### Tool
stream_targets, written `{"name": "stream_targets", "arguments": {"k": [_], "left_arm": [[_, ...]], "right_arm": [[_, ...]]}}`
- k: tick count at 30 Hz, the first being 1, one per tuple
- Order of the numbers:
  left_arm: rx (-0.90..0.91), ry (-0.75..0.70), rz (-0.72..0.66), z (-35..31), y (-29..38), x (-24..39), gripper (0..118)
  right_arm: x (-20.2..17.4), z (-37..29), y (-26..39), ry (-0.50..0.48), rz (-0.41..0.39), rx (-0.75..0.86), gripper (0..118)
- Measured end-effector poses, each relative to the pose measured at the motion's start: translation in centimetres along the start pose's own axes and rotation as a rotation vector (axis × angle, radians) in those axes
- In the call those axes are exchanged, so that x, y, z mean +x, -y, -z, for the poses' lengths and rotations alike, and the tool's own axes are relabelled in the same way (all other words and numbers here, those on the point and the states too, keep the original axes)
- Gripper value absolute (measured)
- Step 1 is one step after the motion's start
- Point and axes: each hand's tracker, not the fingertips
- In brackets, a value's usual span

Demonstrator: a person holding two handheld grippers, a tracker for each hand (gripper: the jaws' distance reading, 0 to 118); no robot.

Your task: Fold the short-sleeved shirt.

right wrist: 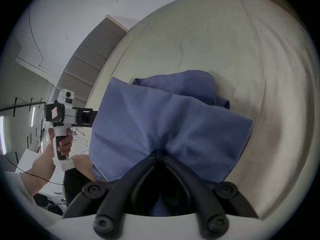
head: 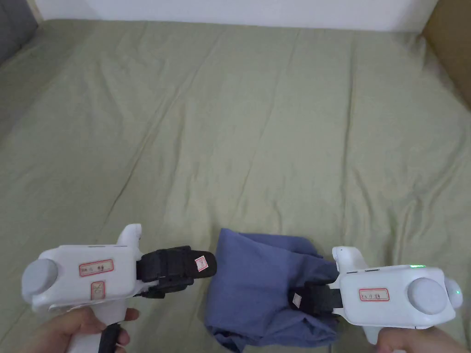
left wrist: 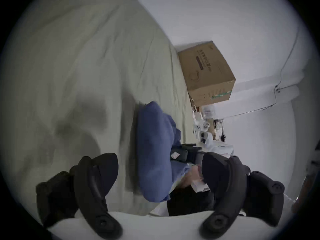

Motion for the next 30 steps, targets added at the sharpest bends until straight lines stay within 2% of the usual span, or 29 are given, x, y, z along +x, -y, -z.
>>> {"name": "stream_targets", "arguments": {"k": [5, 7, 10, 11, 12, 13, 14, 15, 16, 17, 19, 23, 25, 30], "left_arm": [[-0.105, 0.039, 0.02, 5.0, 0.6, -1.9, 102], [-0.083, 0.142, 0.034, 6.2, 0.5, -2.1, 102], [-0.153, 0.26, -0.066, 8.5, -0.1, -2.7, 101], [-0.178, 0.258, -0.062, 9.2, -0.2, -2.6, 93], [-0.196, 0.219, -0.002, 9.9, -0.4, -2.2, 78], [-0.198, 0.11, 0.103, 10.4, -0.4, -1.7, 33], [-0.203, 0.003, 0.2, 11.1, -0.3, -1.4, 22], [-0.218, 0.01, 0.165, 11.4, -0.2, -1.6, 22], [-0.214, 0.118, 0.088, 11.1, -0.4, -1.6, 22], [-0.216, 0.133, 0.066, 10.8, -0.6, -1.7, 22], [-0.219, 0.093, 0.119, 10.6, -0.3, -1.1, 22], [-0.228, 0.102, 0.138, 8.1, -1.1, -0.2, 22], [-0.25, -0.006, 0.226, 5.4, -2.1, 0.6, 22], [-0.217, -0.304, 0.267, -4.3, -4.7, 1.1, 22]], "right_arm": [[-0.8, 0.1, 0.5, 0.032, -0.031, 0.005, 0], [-0.7, -0.1, 0.7, 0.034, -0.028, 0.013, 0], [-0.4, -0.2, 0.8, 0.02, -0.011, 0.017, 0], [-0.4, -0.2, 0.8, 0.016, -0.005, 0.017, 0], [-0.4, -0.2, 0.7, 0.016, -0.004, 0.016, 0], [-0.3, -0.2, 0.7, 0.014, -0.002, 0.015, 0], [-0.3, -0.3, 0.7, 0.011, 0.002, 0.017, 0], [-0.2, -0.4, 0.7, 0.018, 0.004, 0.012, 0], [-0.2, -0.6, 0.9, 0.015, 0.005, 0.017, 0], [-0.1, -0.8, 0.9, 0.002, 0.009, 0.028, 0], [-0.3, -1.2, 1.2, -0.006, 0.009, 0.038, 0], [-2.3, -3.2, 1.4, -0.011, -0.008, 0.082, 0], [-4.6, -4.9, 1.5, -0.025, -0.105, 0.135, 0], [-9.0, -8.0, 1.5, 0.008, -0.211, 0.265, 0]]}}
